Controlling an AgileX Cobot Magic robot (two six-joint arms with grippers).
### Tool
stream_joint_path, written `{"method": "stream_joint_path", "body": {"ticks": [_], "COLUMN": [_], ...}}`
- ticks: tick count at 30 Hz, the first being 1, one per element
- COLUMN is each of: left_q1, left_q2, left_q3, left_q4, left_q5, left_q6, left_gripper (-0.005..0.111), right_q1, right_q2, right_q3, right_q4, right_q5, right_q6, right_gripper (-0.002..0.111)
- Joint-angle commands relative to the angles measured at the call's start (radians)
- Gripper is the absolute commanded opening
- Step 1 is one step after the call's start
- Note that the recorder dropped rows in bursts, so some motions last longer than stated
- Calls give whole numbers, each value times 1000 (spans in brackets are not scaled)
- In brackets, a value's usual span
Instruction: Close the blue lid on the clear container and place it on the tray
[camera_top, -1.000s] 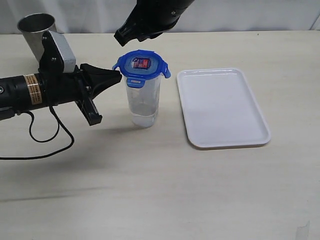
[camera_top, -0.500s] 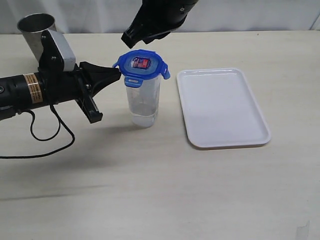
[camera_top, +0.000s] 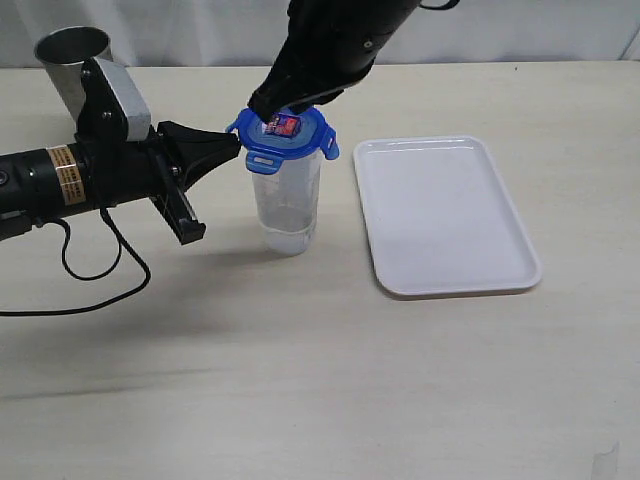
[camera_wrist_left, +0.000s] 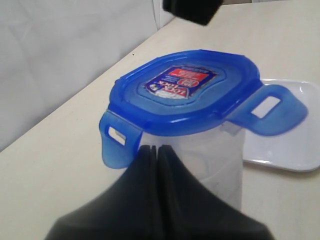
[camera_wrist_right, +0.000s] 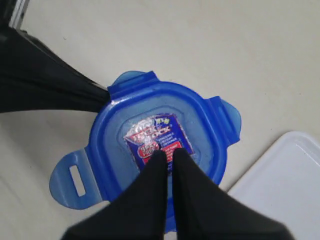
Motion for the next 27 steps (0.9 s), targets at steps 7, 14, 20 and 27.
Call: {"method": "stream_joint_path", "body": {"ticks": [7,14,20,27], "left_q1": [-4,-4,-4,-4], "left_q2": [0,0,0,0], "left_q3": [-8,-8,-8,-8], "left_q4": [17,17,17,34], "left_q5": [-8,-8,-8,-8], "left_q6": [-20,-28,-33,-41], "left_gripper": [0,0,0,0], "right_q1": [0,0,0,-2], "right_q2": [-2,35,42,42], "right_q3": [38,38,38,38], "right_q4": [218,218,168,118], "right_q5": [-97,-60,-83,-85], "right_q6": [-163,-190,-156,-128], "right_gripper": [5,5,5,5]}}
